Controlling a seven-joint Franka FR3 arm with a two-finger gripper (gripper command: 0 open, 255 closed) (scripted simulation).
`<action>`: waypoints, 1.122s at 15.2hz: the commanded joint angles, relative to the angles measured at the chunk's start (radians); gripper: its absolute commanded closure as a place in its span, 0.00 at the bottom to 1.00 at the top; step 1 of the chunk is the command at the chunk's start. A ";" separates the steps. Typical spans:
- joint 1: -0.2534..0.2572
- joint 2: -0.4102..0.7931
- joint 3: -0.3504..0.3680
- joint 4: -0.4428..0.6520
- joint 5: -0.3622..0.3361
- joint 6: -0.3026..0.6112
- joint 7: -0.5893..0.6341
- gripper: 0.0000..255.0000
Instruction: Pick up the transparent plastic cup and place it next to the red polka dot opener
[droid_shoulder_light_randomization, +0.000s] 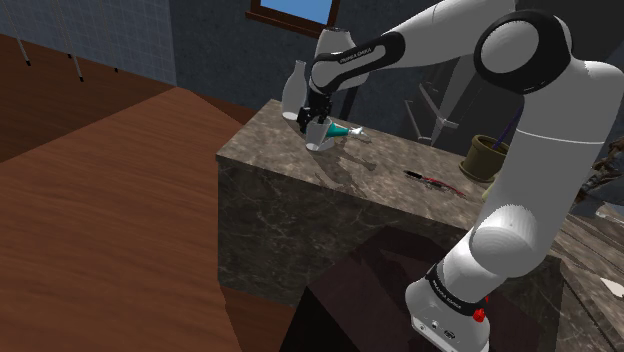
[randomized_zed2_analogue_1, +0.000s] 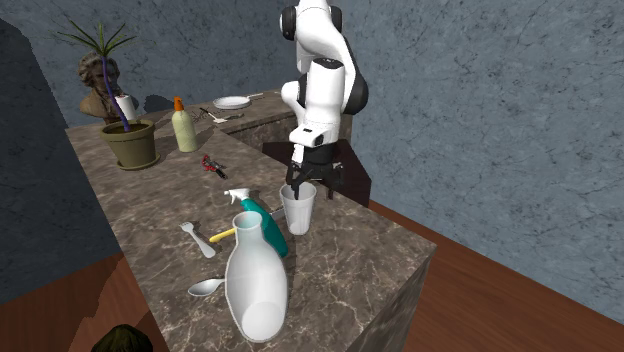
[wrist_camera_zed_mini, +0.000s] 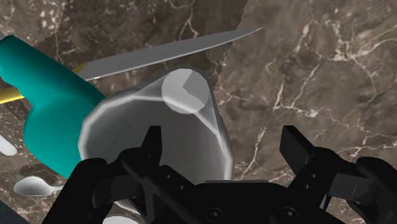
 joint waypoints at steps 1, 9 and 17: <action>0.000 0.000 0.000 0.000 0.000 0.000 0.000 0.00; 0.000 0.000 0.000 0.000 0.000 0.000 0.000 1.00; 0.000 -0.035 0.002 0.035 0.006 -0.069 -0.009 1.00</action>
